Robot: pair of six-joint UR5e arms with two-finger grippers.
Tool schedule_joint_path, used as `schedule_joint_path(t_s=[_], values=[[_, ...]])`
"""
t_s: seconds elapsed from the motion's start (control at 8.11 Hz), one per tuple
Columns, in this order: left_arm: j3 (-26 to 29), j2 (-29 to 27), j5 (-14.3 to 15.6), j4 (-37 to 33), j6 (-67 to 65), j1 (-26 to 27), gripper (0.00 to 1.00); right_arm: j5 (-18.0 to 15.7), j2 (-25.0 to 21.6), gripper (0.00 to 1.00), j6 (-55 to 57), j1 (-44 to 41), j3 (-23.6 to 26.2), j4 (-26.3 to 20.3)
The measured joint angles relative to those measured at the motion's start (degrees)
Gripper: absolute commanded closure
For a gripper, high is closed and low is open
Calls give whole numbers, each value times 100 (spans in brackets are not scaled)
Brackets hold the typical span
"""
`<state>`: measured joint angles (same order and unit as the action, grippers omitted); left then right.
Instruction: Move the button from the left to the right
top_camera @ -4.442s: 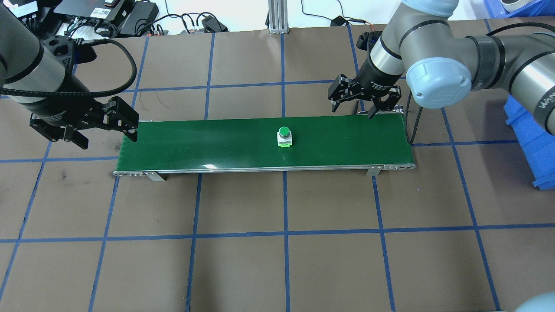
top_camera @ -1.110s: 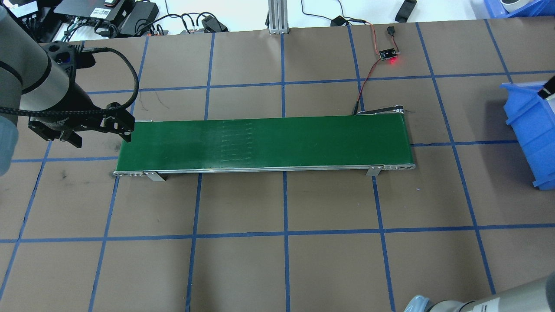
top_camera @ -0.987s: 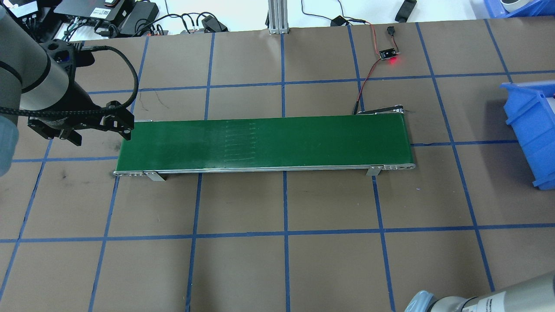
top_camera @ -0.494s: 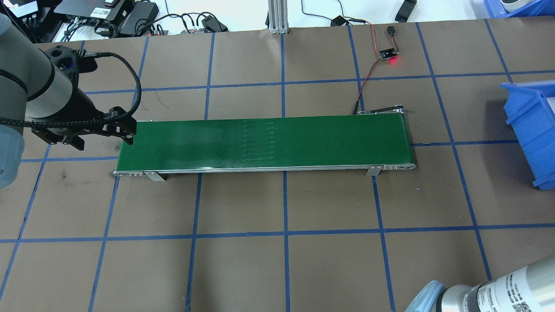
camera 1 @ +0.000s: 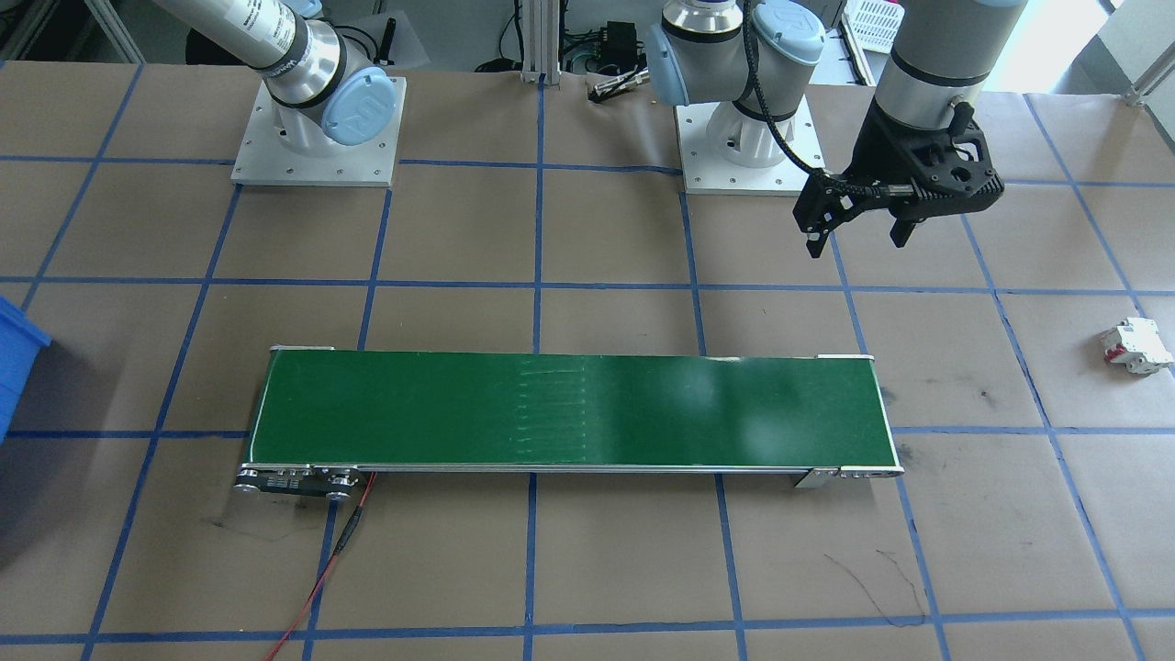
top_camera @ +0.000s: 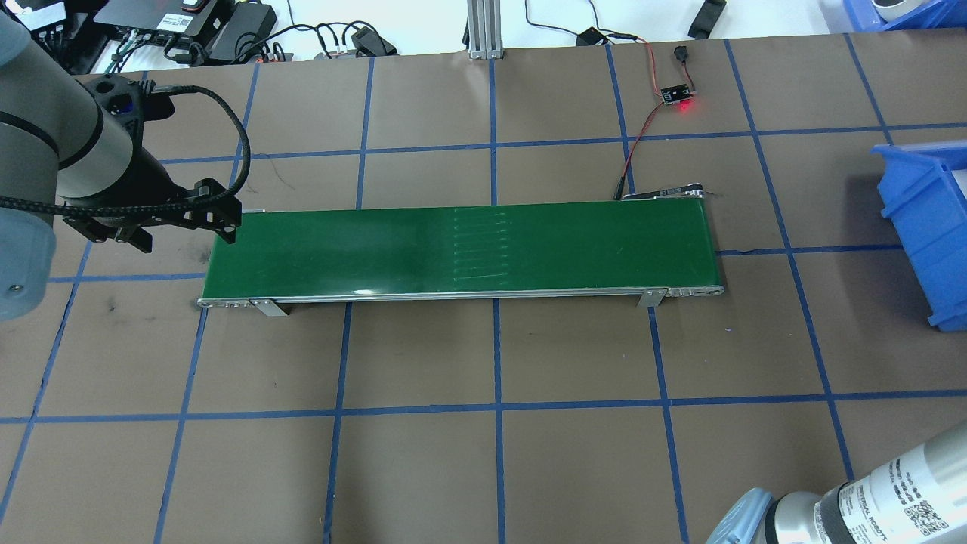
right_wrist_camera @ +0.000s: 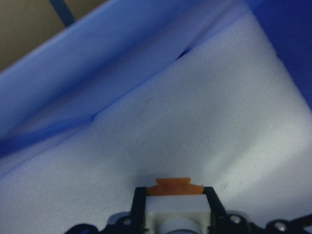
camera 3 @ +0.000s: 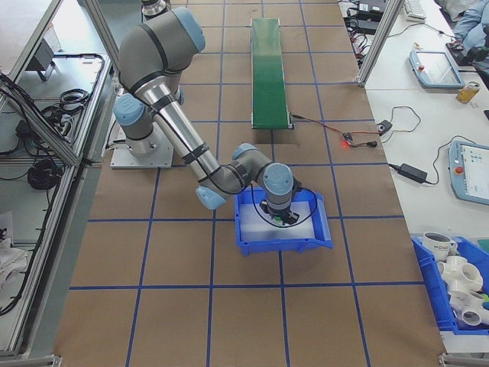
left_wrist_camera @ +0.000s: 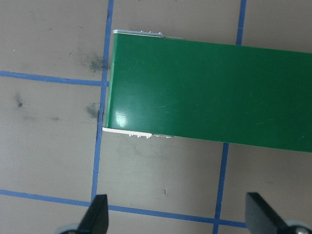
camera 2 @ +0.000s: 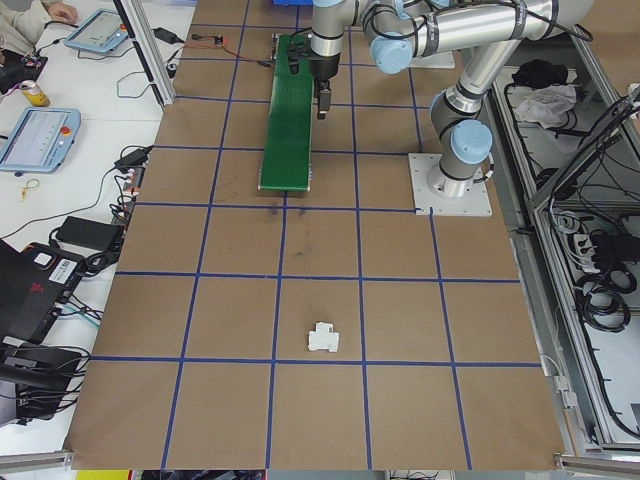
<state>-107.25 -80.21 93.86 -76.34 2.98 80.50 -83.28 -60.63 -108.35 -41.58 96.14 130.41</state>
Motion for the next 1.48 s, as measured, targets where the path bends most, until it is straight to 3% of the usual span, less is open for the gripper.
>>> schedule_joint_path(t_s=[0.37, 0.74, 1.11, 1.48], values=[[22, -66, -41, 25, 268, 208, 0, -2, -403, 0, -81, 5, 28, -210], [241, -342, -12, 28, 336, 809, 0, 6, -1540, 0, 404, -16, -35, -1418], [370, -386, 14, 89, 311, 925, 0, -9, -2646, 0, 3017, -486, -87, -2867], [357, -323, 17, 102, 284, 932, 0, -71, -3321, 0, 5621, -1993, -642, -3856]])
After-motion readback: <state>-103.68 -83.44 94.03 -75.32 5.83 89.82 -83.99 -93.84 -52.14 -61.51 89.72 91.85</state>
